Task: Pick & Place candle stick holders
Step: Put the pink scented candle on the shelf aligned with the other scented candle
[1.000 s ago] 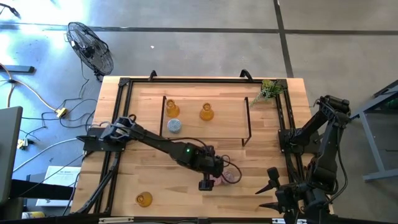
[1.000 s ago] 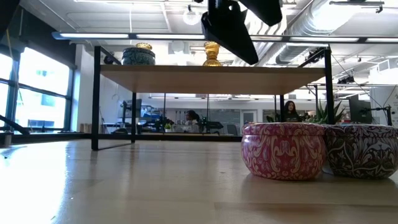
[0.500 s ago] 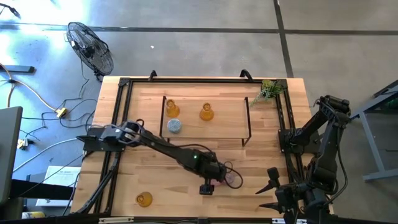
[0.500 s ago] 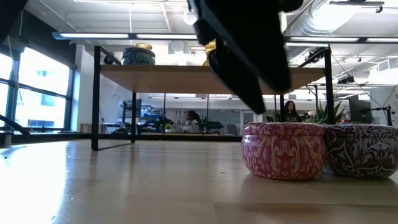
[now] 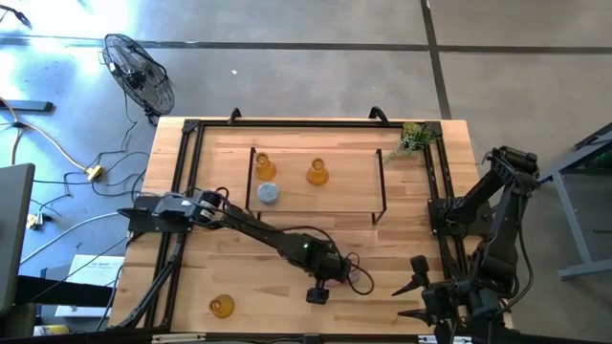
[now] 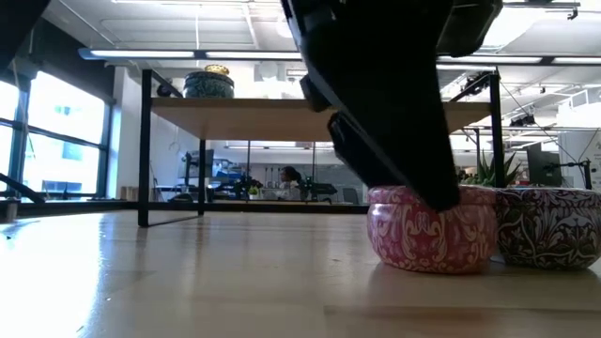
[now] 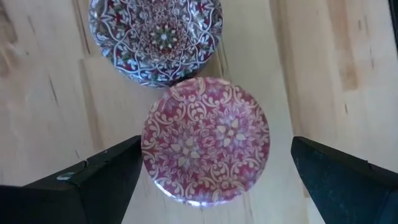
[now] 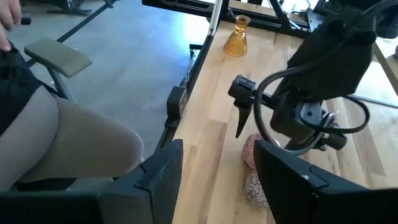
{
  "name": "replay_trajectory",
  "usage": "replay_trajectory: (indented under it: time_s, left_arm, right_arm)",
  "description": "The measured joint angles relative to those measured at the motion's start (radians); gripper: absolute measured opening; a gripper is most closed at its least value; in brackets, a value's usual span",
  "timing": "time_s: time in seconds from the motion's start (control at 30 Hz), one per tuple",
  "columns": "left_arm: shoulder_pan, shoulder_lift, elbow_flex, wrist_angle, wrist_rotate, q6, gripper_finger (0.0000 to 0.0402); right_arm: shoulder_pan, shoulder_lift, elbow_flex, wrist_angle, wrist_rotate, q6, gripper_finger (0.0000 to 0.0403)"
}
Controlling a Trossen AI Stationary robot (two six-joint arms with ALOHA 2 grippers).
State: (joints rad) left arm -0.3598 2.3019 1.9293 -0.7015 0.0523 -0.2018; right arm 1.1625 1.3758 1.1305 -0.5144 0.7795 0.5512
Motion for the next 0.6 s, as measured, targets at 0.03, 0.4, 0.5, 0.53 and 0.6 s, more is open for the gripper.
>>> replay_trajectory:
  time_s: [0.03, 0.4, 0.5, 0.53, 0.6]
  left_arm:
    - [0.001, 0.004, 0.0, 0.006, 0.005, 0.004, 0.0397]
    - [0.014, 0.044, 0.001, 0.084, 0.059, 0.014, 0.0397]
    - [0.022, 0.048, 0.0, 0.087, 0.095, 0.014, 0.0397]
    - [0.022, 0.048, 0.0, 0.093, 0.103, 0.015, 0.0397]
    - [0.023, 0.048, 0.0, 0.104, 0.094, 0.031, 0.0397]
  right_arm:
    - [0.0, 0.0, 0.0, 0.0, 0.0, 0.001, 0.0194]
    - [-0.001, 0.0, 0.0, 0.0, -0.003, 0.018, 0.0194]
    - [-0.002, 0.0, 0.0, 0.0, -0.004, 0.018, 0.0194]
    - [-0.001, 0.0, 0.0, -0.001, -0.004, 0.018, 0.0194]
    - [-0.001, 0.0, 0.0, -0.001, -0.004, 0.018, 0.0194]
